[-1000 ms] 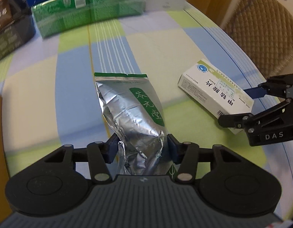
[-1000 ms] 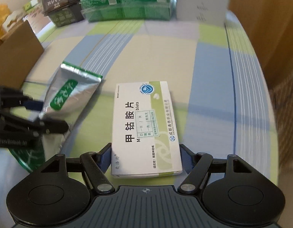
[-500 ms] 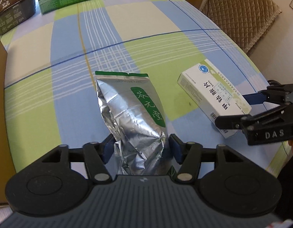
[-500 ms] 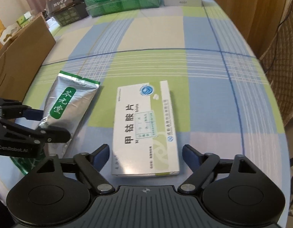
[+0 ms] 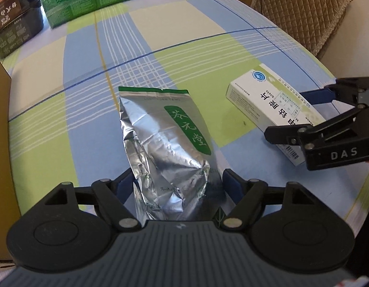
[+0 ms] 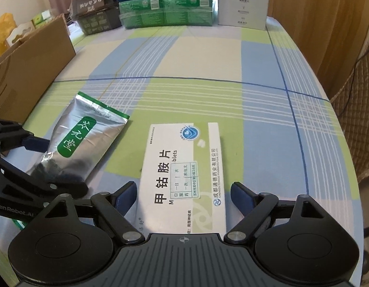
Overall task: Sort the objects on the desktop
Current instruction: 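Grasp the foil bag with left tool while right tool grasps medicine box, then carry the foil bag and medicine box over the cardboard box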
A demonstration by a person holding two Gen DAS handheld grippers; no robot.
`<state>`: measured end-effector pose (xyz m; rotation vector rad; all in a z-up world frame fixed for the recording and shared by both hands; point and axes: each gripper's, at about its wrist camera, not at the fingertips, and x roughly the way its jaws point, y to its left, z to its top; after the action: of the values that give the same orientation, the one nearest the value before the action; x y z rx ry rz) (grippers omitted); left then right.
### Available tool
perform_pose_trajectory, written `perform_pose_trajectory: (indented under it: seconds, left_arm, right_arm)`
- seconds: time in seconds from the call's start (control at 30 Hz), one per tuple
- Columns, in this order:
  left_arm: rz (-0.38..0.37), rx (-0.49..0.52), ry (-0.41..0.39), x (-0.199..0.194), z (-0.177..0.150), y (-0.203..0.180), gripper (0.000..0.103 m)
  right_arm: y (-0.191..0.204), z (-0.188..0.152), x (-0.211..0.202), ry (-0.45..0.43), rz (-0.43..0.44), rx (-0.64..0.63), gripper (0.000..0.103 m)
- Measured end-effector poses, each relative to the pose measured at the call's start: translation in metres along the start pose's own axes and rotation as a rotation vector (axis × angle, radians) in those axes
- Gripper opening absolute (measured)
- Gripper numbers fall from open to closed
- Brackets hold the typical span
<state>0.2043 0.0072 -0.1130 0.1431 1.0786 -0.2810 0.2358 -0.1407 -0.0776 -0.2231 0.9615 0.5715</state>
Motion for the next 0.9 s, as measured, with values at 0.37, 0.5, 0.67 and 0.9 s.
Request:
perform_pose_trajectory:
  seconds: [0.37, 0.5, 0.67, 0.9]
  left_arm:
    - [-0.011, -0.013, -0.016, -0.009, -0.002, 0.002, 0.049]
    - [-0.012, -0.015, -0.016, -0.015, -0.003, 0.0, 0.046]
    - [-0.017, -0.028, -0.022, -0.029, -0.006, 0.0, 0.046]
    - [-0.003, -0.026, -0.048, -0.056, -0.001, 0.0, 0.046]
  right_arm:
    - [0.002, -0.001, 0.001, -0.022, -0.032, -0.007, 0.068]
    - [-0.002, 0.0, -0.009, -0.061, -0.028, 0.036, 0.068]
    - [-0.004, 0.0, -0.024, -0.092, 0.001, 0.089, 0.068]
    - [0.009, -0.003, -0.052, -0.112, 0.003, 0.109, 0.068]
